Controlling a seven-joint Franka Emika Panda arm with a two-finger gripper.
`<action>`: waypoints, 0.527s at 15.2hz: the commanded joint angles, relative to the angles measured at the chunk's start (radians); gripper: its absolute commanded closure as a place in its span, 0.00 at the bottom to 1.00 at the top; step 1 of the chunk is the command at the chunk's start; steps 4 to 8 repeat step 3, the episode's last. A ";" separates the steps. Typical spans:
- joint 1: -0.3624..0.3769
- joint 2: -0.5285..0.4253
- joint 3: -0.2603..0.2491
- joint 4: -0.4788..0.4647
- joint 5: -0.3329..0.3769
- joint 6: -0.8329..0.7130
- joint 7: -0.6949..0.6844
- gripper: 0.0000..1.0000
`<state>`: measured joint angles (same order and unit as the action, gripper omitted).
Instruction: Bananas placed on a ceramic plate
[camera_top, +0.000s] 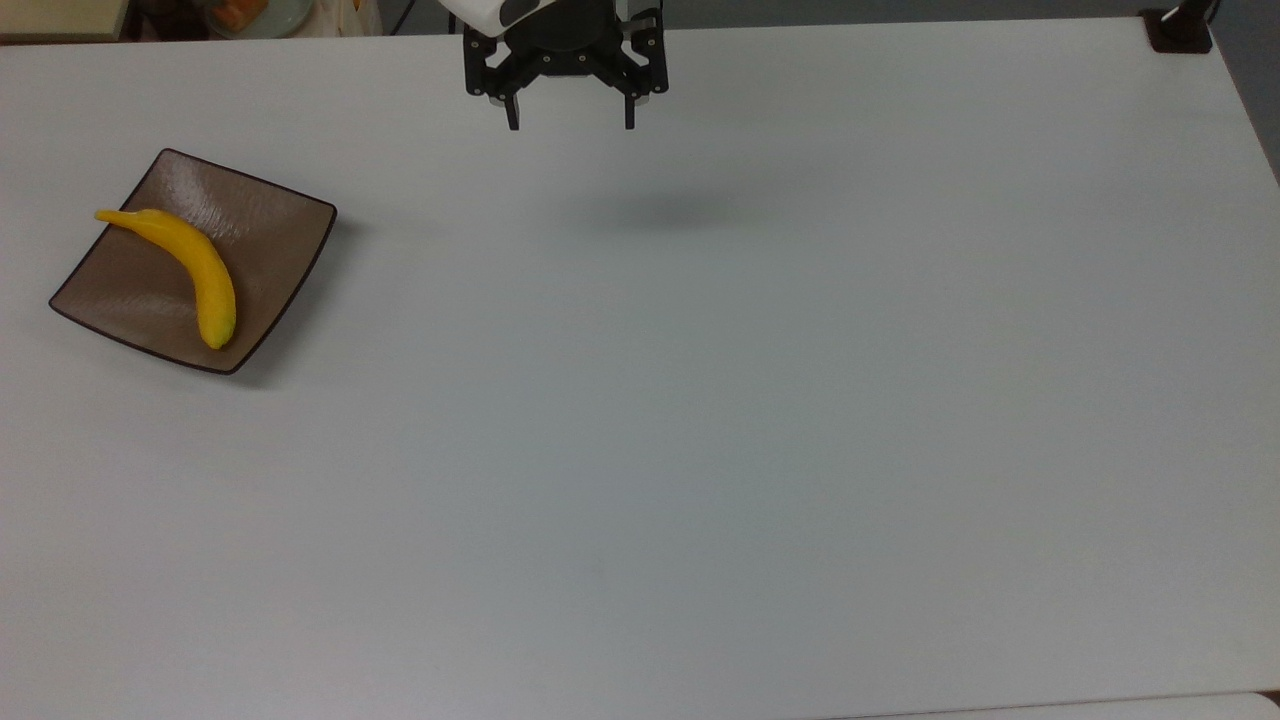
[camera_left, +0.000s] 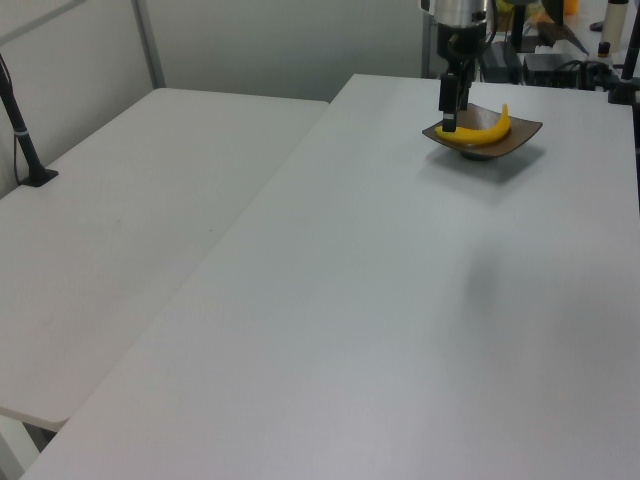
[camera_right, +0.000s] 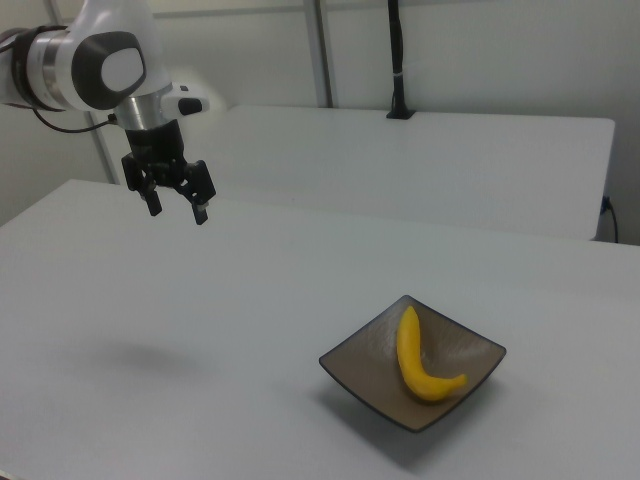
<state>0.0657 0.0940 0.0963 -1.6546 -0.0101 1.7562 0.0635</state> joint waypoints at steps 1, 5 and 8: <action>-0.004 -0.040 0.002 -0.045 -0.008 0.014 0.003 0.00; -0.004 -0.040 0.002 -0.044 -0.008 0.016 0.009 0.00; -0.004 -0.040 0.002 -0.044 -0.008 0.016 0.009 0.00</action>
